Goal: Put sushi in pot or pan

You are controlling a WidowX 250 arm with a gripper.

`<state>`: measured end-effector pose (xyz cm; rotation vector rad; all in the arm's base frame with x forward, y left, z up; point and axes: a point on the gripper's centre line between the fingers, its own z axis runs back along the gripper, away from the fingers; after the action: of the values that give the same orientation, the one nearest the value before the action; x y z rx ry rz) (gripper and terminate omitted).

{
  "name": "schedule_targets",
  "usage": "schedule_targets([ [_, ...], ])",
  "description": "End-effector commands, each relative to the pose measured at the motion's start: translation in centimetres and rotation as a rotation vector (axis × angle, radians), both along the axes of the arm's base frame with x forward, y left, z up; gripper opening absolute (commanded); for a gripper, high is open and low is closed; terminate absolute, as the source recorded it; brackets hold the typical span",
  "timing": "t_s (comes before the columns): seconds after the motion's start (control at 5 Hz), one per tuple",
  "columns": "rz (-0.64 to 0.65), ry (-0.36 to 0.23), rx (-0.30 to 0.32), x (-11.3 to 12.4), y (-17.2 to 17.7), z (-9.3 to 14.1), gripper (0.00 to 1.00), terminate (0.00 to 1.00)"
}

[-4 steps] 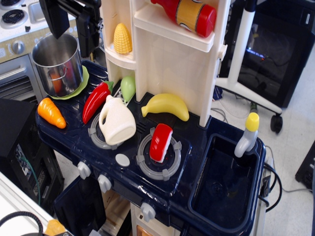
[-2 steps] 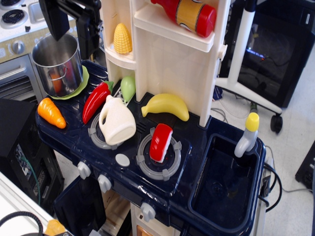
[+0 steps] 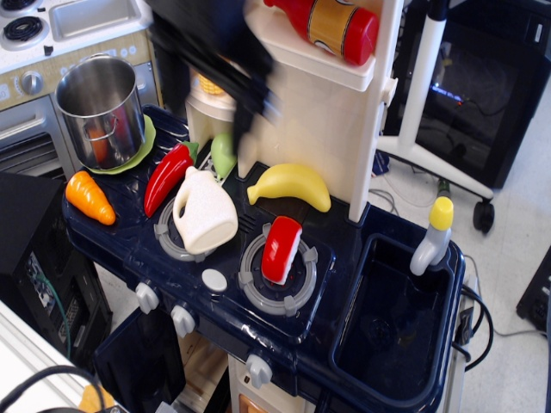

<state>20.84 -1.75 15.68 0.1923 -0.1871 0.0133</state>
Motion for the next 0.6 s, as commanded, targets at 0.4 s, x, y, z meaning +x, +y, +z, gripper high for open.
schedule_targets([
  [0.4,-0.066,-0.064,-0.126,3.3,-2.8,-7.0,1.00,0.00],
])
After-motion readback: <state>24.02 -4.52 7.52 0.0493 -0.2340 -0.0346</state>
